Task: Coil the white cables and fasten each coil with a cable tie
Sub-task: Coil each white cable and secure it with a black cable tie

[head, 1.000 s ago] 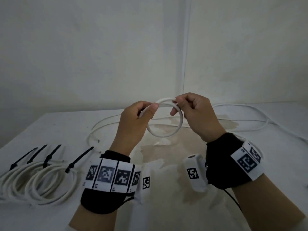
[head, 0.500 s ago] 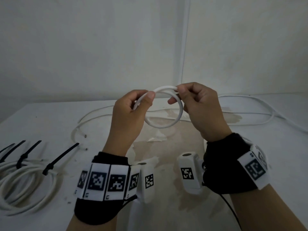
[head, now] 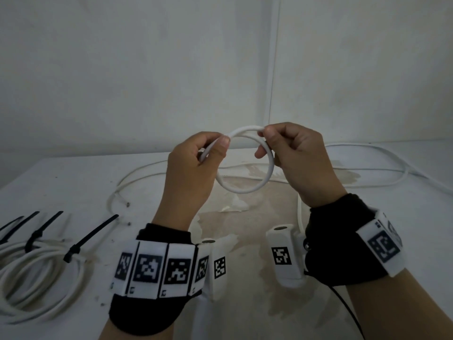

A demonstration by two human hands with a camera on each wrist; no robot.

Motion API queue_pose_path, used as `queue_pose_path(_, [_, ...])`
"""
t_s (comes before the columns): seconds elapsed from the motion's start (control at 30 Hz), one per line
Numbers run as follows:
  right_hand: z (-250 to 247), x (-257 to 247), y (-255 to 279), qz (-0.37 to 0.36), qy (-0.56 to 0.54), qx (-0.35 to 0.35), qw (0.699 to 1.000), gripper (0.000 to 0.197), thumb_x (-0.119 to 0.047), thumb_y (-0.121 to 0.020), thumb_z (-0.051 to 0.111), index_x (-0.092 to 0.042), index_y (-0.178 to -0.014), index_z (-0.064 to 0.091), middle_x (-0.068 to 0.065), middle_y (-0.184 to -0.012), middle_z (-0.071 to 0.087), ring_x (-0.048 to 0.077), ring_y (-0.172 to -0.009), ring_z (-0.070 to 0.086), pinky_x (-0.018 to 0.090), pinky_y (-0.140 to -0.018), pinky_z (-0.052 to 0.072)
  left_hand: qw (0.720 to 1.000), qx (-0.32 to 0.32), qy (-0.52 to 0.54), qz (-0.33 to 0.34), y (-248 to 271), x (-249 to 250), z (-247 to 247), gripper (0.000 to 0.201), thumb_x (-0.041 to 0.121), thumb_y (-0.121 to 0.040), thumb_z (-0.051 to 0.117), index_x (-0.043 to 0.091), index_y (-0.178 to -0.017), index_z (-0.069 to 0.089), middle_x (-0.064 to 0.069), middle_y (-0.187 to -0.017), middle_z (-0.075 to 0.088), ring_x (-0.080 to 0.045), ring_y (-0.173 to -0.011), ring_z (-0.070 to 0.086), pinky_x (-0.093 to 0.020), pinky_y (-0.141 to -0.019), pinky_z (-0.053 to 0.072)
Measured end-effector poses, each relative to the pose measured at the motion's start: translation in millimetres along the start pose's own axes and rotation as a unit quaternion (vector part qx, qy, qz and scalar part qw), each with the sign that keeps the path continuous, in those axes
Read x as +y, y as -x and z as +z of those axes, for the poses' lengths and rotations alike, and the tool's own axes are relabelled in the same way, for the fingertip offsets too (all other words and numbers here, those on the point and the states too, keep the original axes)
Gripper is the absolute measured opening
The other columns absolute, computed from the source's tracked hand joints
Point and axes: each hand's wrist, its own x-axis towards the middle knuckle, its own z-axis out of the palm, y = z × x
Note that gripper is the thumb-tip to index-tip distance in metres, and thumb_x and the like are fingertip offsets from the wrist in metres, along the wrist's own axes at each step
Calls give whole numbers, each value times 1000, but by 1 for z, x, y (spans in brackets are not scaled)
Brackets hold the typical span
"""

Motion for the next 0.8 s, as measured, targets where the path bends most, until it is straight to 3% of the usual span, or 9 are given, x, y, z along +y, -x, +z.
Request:
queue_pose_path(0.13, [2, -2, 0, 14, -9, -6, 1000, 20, -15, -94, 49, -18, -79, 62, -9, -56, 66, 0, -54, 56, 16, -63, 45, 1000, 21, -9, -5, 0, -2, -2, 8, 29, -87, 60, 28, -79, 61, 14, -69, 60, 7, -62, 54, -5, -57, 40])
queue_pose_path(0.33, [2, -5, 1, 4, -1, 13, 1000, 19, -15, -92, 54, -19, -75, 63, -9, -55, 65, 14, -62, 56, 28, -66, 46, 1000, -24, -4, -6, 0, 2, -4, 15, 26, -90, 57, 35, -78, 57, 12, -70, 61, 3, -62, 53, -7, -57, 40])
queue_pose_path(0.47, [5, -9, 2, 17, -30, -2, 999, 20, -12, -93, 51, -15, -76, 60, 0, -66, 67, -2, -46, 51, 8, -53, 38, 999, 45, -15, 11, -1, 1, -6, 5, 26, -85, 64, 24, -81, 63, 14, -67, 57, 4, -58, 50, -7, -55, 38])
queue_pose_path(0.63, [5, -12, 3, 2, -41, -5, 999, 17, -8, -93, 49, -9, -84, 63, 6, -70, 66, -3, -45, 52, 6, -52, 38, 997, 80, 3, -1, 0, 4, -4, 9, 28, -81, 68, 20, -80, 65, 12, -68, 59, 5, -58, 52, -6, -54, 39])
queue_pose_path(0.8, [4, -8, 2, -1, -32, 19, 999, 13, -9, -92, 53, -7, -90, 66, -1, -64, 67, -4, -49, 54, 6, -51, 38, 994, 110, -3, -10, 2, 7, -2, 22, 33, -76, 72, 24, -72, 53, 13, -71, 55, 4, -55, 53, -7, -50, 40])
